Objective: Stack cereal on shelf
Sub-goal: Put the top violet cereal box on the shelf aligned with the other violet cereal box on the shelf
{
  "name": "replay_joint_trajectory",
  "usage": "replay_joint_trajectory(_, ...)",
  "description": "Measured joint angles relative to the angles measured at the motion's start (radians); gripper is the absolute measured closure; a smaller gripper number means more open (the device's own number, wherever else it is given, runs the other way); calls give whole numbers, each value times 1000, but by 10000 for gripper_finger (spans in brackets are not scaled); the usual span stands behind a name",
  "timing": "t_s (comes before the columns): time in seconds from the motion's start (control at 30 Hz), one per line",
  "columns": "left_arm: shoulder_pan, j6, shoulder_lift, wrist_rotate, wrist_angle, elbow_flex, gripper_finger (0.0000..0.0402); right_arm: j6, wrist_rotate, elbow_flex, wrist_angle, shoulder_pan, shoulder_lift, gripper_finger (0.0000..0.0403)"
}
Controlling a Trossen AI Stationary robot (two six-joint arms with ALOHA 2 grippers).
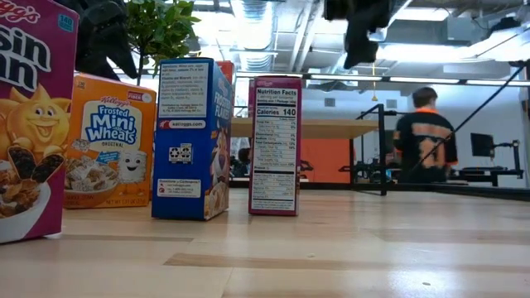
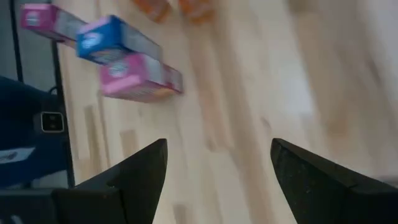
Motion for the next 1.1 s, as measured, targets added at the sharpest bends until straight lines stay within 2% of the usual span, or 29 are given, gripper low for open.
replay_joint_trajectory(0.13, 0, 53, 0, 47, 0, 0, 81, 49, 113, -167, 297, 220, -64, 93)
replay_joint_trajectory(0.3, 0, 93, 0, 111, 0, 0, 81, -182, 282, -173, 500, 411, -3, 94)
replay_joint_trajectory(0.37, 0, 93, 0, 127, -1, 0, 81, -243, 311, -140, 491, 437, 45, 94)
replay_joint_trajectory(0.57, 0, 119, 0, 141, -8, 0, 81, -280, 322, -35, 447, 484, 203, 94)
replay_joint_trajectory(0.87, 0, 172, -1, 164, -29, 0, 81, -546, 320, 127, 334, 528, 390, 94)
replay_joint_trajectory(1.1, 0, 173, -1, 162, -39, 0, 81, -738, 314, 195, 231, 528, 467, 94)
